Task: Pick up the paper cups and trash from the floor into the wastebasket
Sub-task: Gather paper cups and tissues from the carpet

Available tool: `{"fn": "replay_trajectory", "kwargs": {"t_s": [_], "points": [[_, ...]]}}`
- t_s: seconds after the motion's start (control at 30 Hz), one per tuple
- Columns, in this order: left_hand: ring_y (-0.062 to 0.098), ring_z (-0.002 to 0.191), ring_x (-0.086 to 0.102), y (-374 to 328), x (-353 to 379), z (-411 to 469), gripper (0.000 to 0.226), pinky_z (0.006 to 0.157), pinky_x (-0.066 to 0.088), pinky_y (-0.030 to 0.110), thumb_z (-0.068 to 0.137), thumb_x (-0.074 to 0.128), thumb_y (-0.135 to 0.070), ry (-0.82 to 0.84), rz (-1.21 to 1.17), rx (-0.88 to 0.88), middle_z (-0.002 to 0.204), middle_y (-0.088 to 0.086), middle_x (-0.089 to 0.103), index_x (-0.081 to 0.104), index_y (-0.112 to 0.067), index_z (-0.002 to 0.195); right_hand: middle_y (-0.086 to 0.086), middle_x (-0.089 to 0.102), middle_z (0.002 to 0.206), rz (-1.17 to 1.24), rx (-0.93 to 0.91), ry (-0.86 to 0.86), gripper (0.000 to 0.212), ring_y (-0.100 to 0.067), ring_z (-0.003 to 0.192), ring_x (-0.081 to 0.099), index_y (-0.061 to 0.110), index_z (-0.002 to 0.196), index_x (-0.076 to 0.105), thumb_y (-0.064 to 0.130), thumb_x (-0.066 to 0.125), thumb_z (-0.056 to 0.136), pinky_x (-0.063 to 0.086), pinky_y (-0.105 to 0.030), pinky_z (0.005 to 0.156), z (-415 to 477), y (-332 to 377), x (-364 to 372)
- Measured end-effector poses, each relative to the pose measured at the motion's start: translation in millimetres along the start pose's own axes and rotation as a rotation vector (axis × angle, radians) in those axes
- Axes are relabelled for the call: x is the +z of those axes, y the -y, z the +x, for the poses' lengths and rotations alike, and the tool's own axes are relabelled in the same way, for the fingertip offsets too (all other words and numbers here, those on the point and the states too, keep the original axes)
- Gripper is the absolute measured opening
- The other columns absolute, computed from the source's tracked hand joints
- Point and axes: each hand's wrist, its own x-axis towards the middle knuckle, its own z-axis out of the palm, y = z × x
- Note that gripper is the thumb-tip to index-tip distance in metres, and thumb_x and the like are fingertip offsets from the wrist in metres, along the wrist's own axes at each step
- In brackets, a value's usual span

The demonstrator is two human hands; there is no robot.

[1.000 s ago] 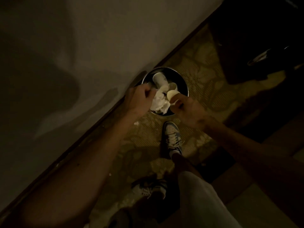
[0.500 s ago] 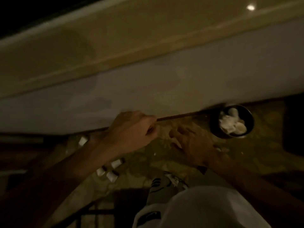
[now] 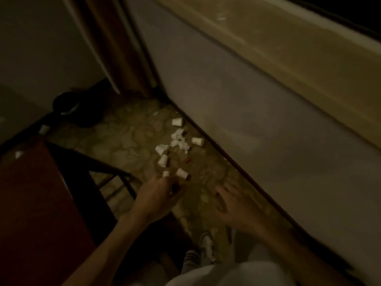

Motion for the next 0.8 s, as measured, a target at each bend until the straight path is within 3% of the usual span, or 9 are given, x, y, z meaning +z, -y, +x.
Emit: {"fn": "replay_trajectory", "kwargs": {"t_s": [0.1,0.23,0.37,0.5,0.6,0.7,0.8], "points": [[0.004,0.067,0.054,25,13,22,0.015,0.057,0.045,0.024,0.099,0.052,-0.037,-0.021,-0.101,-0.116,0.073,-0.016,0.054,0.061,-0.029,0.09,0.009,0.039,0.104,-0.034,-0.039,0.074,0.021,-0.017,0.102,0.049,0.026,0.103,0.044,0.042,0.051,0.092,0.044,-0.035,0.082,52,3,-2],[0.002,0.059,0.054,56,22,79,0.024,0.053,0.036,0.017,0.099,0.053,-0.036,-0.028,-0.217,-0.252,0.067,-0.016,0.05,0.049,-0.036,0.076,0.003,0.048,0.112,0.019,-0.051,0.183,0.024,-0.017,0.104,0.05,0.022,0.106,0.049,0.04,0.054,0.094,0.044,-0.034,0.088,140,-5,-8],[0.001,0.056,0.053,94,42,161,0.022,0.051,0.035,0.013,0.101,0.052,-0.038,-0.024,-0.361,-0.389,0.068,-0.012,0.055,0.055,-0.032,0.079,0.009,0.046,0.099,0.004,-0.06,0.232,0.017,-0.012,0.09,0.049,0.029,0.09,0.042,0.038,0.057,0.092,0.045,-0.032,0.073,237,-32,-12],[0.008,0.073,0.062,140,85,243,0.019,0.067,0.055,0.031,0.101,0.051,-0.037,-0.037,-0.449,-0.462,0.083,-0.005,0.064,0.063,-0.022,0.099,0.01,0.046,0.097,-0.026,-0.05,0.262,0.014,-0.012,0.089,0.05,0.03,0.093,0.046,0.036,0.058,0.092,0.038,-0.028,0.067,330,-74,4],[0.006,0.076,0.059,178,138,292,0.015,0.066,0.051,0.028,0.099,0.052,-0.038,0.015,-0.401,-0.445,0.088,-0.006,0.064,0.06,-0.026,0.1,0.013,0.047,0.097,-0.043,-0.027,0.306,0.014,-0.012,0.094,0.052,0.036,0.094,0.045,0.035,0.059,0.092,0.038,-0.027,0.07,388,-106,41],[0.008,0.076,0.05,227,214,345,0.021,0.061,0.038,0.023,0.1,0.05,-0.038,0.117,-0.259,-0.398,0.096,-0.003,0.061,0.061,-0.022,0.108,0.011,0.048,0.097,-0.095,-0.017,0.372,0.01,-0.012,0.095,0.053,0.032,0.097,0.049,0.035,0.058,0.094,0.042,-0.029,0.073,446,-151,113],[0.018,0.09,0.06,272,283,387,0.022,0.069,0.045,0.029,0.1,0.051,-0.033,0.249,-0.223,-0.352,0.11,0.005,0.062,0.059,-0.016,0.112,0.01,0.048,0.1,-0.089,-0.005,0.426,0.013,-0.01,0.095,0.052,0.024,0.106,0.056,0.031,0.058,0.095,0.039,-0.025,0.072,491,-198,186]]}}
